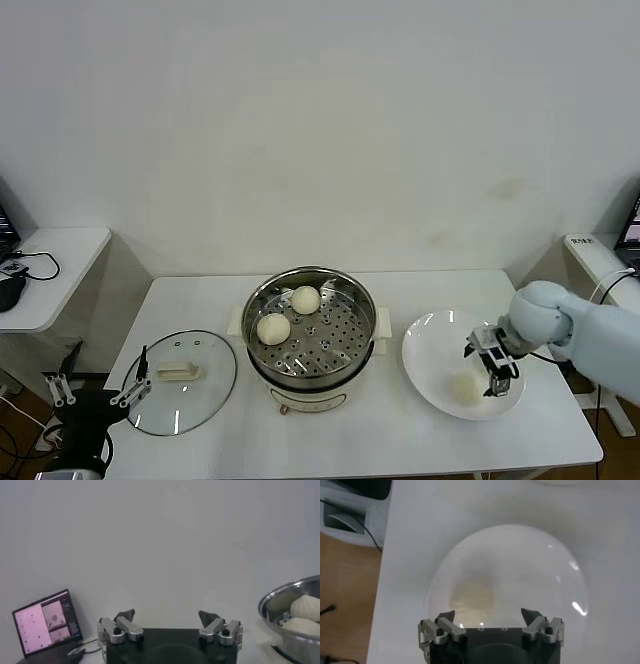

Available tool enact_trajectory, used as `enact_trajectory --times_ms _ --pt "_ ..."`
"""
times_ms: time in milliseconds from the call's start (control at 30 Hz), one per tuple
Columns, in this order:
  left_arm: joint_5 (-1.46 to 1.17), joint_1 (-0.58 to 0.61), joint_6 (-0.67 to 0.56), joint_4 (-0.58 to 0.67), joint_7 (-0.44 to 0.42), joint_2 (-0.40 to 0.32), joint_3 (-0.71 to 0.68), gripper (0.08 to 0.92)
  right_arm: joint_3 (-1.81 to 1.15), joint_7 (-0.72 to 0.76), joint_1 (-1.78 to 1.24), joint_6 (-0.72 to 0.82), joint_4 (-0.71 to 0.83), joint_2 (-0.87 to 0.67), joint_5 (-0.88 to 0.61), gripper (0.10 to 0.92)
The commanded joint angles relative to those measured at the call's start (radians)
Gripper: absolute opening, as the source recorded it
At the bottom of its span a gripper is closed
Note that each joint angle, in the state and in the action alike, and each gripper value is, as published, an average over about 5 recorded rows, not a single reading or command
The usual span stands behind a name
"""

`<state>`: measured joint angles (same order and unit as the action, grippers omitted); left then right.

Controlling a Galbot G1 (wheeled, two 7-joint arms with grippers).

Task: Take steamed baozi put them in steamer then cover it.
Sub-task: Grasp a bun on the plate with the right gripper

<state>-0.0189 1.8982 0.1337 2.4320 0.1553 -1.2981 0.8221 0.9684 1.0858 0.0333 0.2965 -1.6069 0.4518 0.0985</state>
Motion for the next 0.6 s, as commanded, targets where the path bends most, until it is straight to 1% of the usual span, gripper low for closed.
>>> enact_trajectory --times_ms 33,300,600 --pt "0.0 -0.001 0.0 -0.007 0.0 0.0 0.002 0.823 -0.083 0.0 -0.147 -0.009 0.043 0.011 0.048 0.823" --pt "0.0 -0.002 0.001 -0.007 0.0 -0.001 0.003 0.823 -0.112 -0.026 -0.181 -0.001 0.085 0.044 0.048 0.82" --pt "0.002 -0.004 0.002 -0.004 0.0 -0.003 0.003 0.823 -0.131 -0.051 -0.189 0.007 0.104 0.071 0.046 0.771"
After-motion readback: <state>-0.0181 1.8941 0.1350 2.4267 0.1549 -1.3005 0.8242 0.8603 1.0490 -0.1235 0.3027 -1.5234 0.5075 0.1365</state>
